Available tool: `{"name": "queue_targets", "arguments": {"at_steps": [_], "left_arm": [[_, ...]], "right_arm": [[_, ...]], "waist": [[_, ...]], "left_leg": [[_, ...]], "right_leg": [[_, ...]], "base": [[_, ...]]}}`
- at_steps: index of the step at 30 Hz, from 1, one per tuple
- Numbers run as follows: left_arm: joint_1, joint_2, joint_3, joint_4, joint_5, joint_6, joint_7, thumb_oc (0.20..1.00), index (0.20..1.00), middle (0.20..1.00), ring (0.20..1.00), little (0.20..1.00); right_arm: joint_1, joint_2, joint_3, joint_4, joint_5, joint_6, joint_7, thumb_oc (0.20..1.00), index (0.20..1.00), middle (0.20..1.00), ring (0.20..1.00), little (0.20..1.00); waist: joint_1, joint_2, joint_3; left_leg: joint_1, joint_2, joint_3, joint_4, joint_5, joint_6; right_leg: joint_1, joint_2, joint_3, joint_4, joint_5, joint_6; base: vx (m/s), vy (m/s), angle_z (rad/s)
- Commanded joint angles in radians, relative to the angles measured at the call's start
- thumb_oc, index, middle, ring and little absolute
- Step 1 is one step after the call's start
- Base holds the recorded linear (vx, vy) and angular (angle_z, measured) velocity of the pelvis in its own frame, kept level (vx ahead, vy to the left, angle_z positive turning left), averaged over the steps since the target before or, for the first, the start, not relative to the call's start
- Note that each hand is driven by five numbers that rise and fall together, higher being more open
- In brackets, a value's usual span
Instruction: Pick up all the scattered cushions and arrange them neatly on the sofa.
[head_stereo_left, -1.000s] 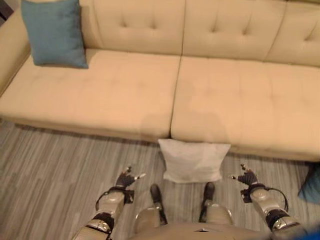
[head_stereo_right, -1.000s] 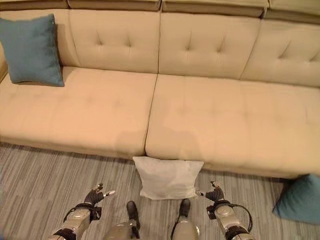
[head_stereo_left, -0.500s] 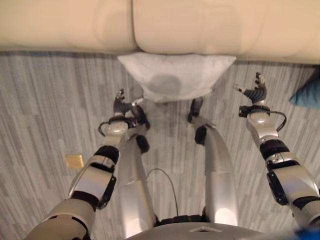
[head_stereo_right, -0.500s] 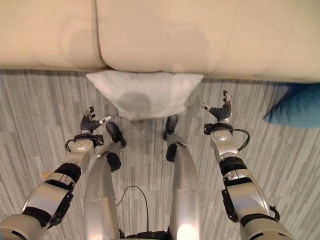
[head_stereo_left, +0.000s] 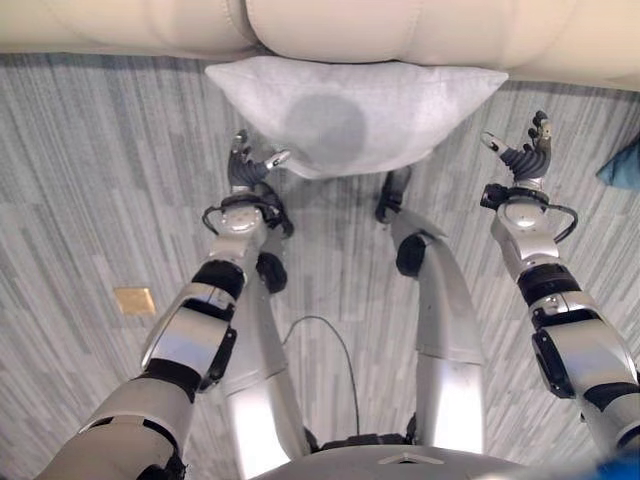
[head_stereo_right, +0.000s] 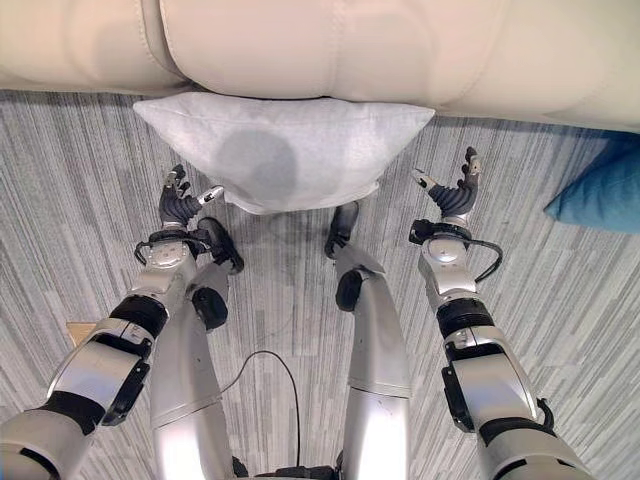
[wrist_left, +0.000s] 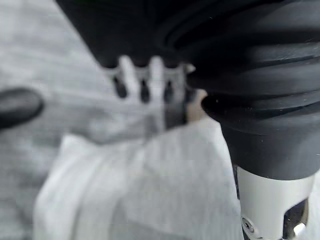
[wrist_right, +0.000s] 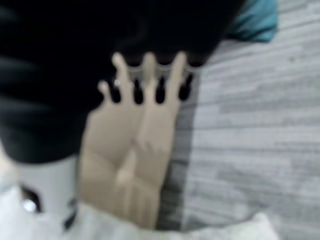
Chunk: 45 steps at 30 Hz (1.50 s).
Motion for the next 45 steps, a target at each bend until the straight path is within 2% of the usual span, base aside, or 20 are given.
{"name": "queue_targets", "arguments": {"at_steps": [1, 3, 6, 9, 18, 20, 23, 24, 29, 34, 35, 38, 39, 40, 41, 45], "left_arm": [[0.102, 0.005, -0.017, -0.009, 0.036, -0.033, 0.041, 1.000, 1.000, 1.000, 1.000, 1.000], [0.084, 0.015, -0.015, -0.008, 0.028, -0.035, 0.042, 1.000, 1.000, 1.000, 1.000, 1.000], [-0.043, 0.097, -0.042, -0.010, -0.023, -0.046, 0.010, 1.000, 1.000, 1.000, 1.000, 1.000], [-0.124, 0.127, -0.067, -0.017, -0.028, -0.043, -0.003, 1.000, 1.000, 1.000, 1.000, 1.000], [-0.308, 0.122, -0.163, -0.054, -0.044, -0.045, -0.011, 1.000, 1.000, 1.000, 1.000, 1.000], [-0.348, 0.099, -0.187, -0.056, -0.050, -0.043, -0.021, 1.000, 1.000, 1.000, 1.000, 1.000], [-0.379, 0.057, -0.208, -0.062, -0.078, -0.039, -0.038, 1.000, 1.000, 1.000, 1.000, 1.000], [-0.379, 0.057, -0.208, -0.062, -0.078, -0.039, -0.038, 1.000, 1.000, 1.000, 1.000, 1.000], [-0.406, -0.003, -0.249, -0.096, -0.126, -0.043, -0.077, 1.000, 1.000, 1.000, 1.000, 1.000], [-0.427, -0.035, -0.261, -0.099, -0.160, -0.052, -0.097, 1.000, 1.000, 1.000, 1.000, 1.000], [-0.446, -0.043, -0.266, -0.093, -0.181, -0.056, -0.108, 1.000, 1.000, 1.000, 1.000, 1.000], [-0.456, -0.047, -0.261, -0.095, -0.206, -0.067, -0.118, 1.000, 1.000, 1.000, 1.000, 1.000], [-0.460, -0.058, -0.242, -0.103, -0.252, -0.089, -0.118, 0.542, 0.542, 0.542, 0.542, 0.542], [-0.460, -0.057, -0.242, -0.103, -0.253, -0.090, -0.119, 0.285, 0.285, 0.285, 0.285, 0.285], [-0.462, -0.063, -0.238, -0.106, -0.262, -0.095, -0.119, 0.200, 0.200, 0.200, 0.200, 0.200], [-0.431, -0.086, -0.203, -0.148, -0.300, -0.124, -0.115, 0.200, 0.200, 0.200, 0.200, 0.200]], "right_arm": [[0.083, -0.014, 0.034, -0.030, 0.017, -0.052, -0.024, 1.000, 1.000, 1.000, 1.000, 1.000], [0.072, -0.017, 0.037, -0.029, 0.018, -0.052, -0.021, 1.000, 1.000, 1.000, 1.000, 1.000], [-0.005, -0.042, 0.073, -0.037, 0.046, -0.052, 0.014, 1.000, 1.000, 1.000, 1.000, 1.000], [-0.053, -0.058, 0.091, -0.042, 0.060, -0.049, 0.026, 1.000, 1.000, 1.000, 1.000, 1.000], [-0.202, -0.080, 0.146, -0.017, 0.094, -0.044, 0.041, 1.000, 1.000, 1.000, 1.000, 1.000], [-0.235, -0.063, 0.175, 0.004, 0.196, -0.055, 0.115, 1.000, 1.000, 1.000, 1.000, 1.000], [-0.251, -0.017, 0.208, 0.008, 0.433, -0.068, 0.261, 1.000, 1.000, 1.000, 1.000, 1.000], [-0.252, -0.018, 0.208, 0.009, 0.434, -0.068, 0.262, 1.000, 1.000, 1.000, 1.000, 1.000], [-0.317, 0.058, 0.314, -0.036, 0.608, -0.060, 0.422, 1.000, 1.000, 1.000, 1.000, 1.000], [-0.381, 0.127, 0.337, -0.046, 0.663, -0.072, 0.458, 1.000, 1.000, 1.000, 1.000, 1.000], [-0.412, 0.173, 0.323, -0.048, 0.703, -0.089, 0.470, 1.000, 1.000, 1.000, 1.000, 1.000], [-0.437, 0.214, 0.309, -0.051, 0.724, -0.106, 0.477, 1.000, 1.000, 1.000, 1.000, 1.000], [-0.475, 0.276, 0.303, -0.062, 0.729, -0.133, 0.485, 0.548, 0.548, 0.548, 0.548, 0.548], [-0.476, 0.277, 0.303, -0.061, 0.729, -0.134, 0.485, 0.357, 0.357, 0.357, 0.357, 0.357], [-0.484, 0.294, 0.301, -0.067, 0.732, -0.140, 0.487, 0.200, 0.200, 0.200, 0.200, 0.200], [-0.491, 0.333, 0.286, -0.117, 0.711, -0.165, 0.484, 0.200, 0.200, 0.200, 0.200, 0.200]], "waist": [[-0.023, 0.019, -0.158], [-0.024, 0.019, -0.158], [-0.032, 0.016, -0.147], [-0.039, 0.012, -0.130], [-0.051, 0.025, -0.098], [-0.050, 0.027, -0.094], [-0.048, 0.028, -0.094], [-0.048, 0.028, -0.094], [-0.040, 0.032, -0.083], [-0.033, 0.040, -0.078], [-0.028, 0.046, -0.081], [-0.023, 0.050, -0.085], [-0.015, 0.056, -0.098], [-0.016, 0.056, -0.098], [-0.014, 0.058, -0.103], [-0.010, 0.061, -0.130]], "left_leg": [[0.037, 0.037, -0.108, 0.101, -0.125, -0.083], [0.029, 0.035, -0.112, 0.100, -0.124, -0.083], [0.004, 0.038, -0.118, 0.090, -0.116, -0.091], [-0.019, 0.046, -0.123, 0.092, -0.112, -0.095], [-0.083, 0.058, -0.150, 0.110, -0.106, -0.109], [-0.093, 0.062, -0.151, 0.113, -0.104, -0.115], [-0.098, 0.064, -0.155, 0.108, -0.097, -0.122], [-0.098, 0.064, -0.155, 0.108, -0.097, -0.122], [-0.095, 0.065, -0.158, 0.100, -0.090, -0.134], [-0.108, 0.066, -0.161, 0.103, -0.086, -0.138], [-0.112, 0.067, -0.161, 0.099, -0.085, -0.140], [-0.115, 0.069, -0.160, 0.096, -0.084, -0.142], [-0.121, 0.069, -0.162, 0.097, -0.083, -0.143], [-0.122, 0.070, -0.162, 0.097, -0.084, -0.143], [-0.123, 0.070, -0.162, 0.097, -0.083, -0.143], [-0.109, 0.068, -0.165, 0.081, -0.082, -0.143]], "right_leg": [[-0.014, -0.017, 0.034, -0.082, 0.054, 0.175], [-0.025, -0.017, 0.037, -0.079, 0.056, 0.176], [-0.061, -0.018, 0.040, -0.081, 0.060, 0.181], [-0.083, -0.017, 0.042, -0.077, 0.059, 0.184], [-0.156, -0.016, 0.049, -0.030, 0.037, 0.184], [-0.169, -0.010, 0.048, -0.021, 0.032, 0.184], [-0.178, -0.003, 0.044, -0.021, 0.033, 0.188], [-0.179, -0.003, 0.044, -0.021, 0.033, 0.188], [-0.183, 0.007, 0.048, -0.030, 0.039, 0.192], [-0.196, 0.008, 0.052, -0.034, 0.050, 0.201], [-0.202, 0.009, 0.055, -0.037, 0.054, 0.205], [-0.204, 0.010, 0.056, -0.043, 0.056, 0.207], [-0.210, 0.014, 0.057, -0.043, 0.057, 0.209], [-0.210, 0.014, 0.057, -0.044, 0.058, 0.209], [-0.209, 0.014, 0.057, -0.045, 0.057, 0.209], [-0.187, 0.014, 0.051, -0.062, 0.060, 0.209]], "base": [[0.00, 0.000, 0.00], [0.00, 0.000, 0.00], [0.00, -0.022, 0.01], [0.01, -0.038, -0.01], [0.03, -0.043, 0.00], [0.03, -0.060, 0.01], [0.02, -0.046, 0.01], [0.01, -0.041, 0.00], [0.00, -0.014, 0.00], [0.00, 0.000, 0.00], [0.00, 0.000, 0.00], [0.00, 0.011, 0.00], [0.00, 0.000, 0.00], [0.00, 0.000, 0.00], [0.00, 0.000, 0.00], [-0.01, 0.008, 0.01]]}}
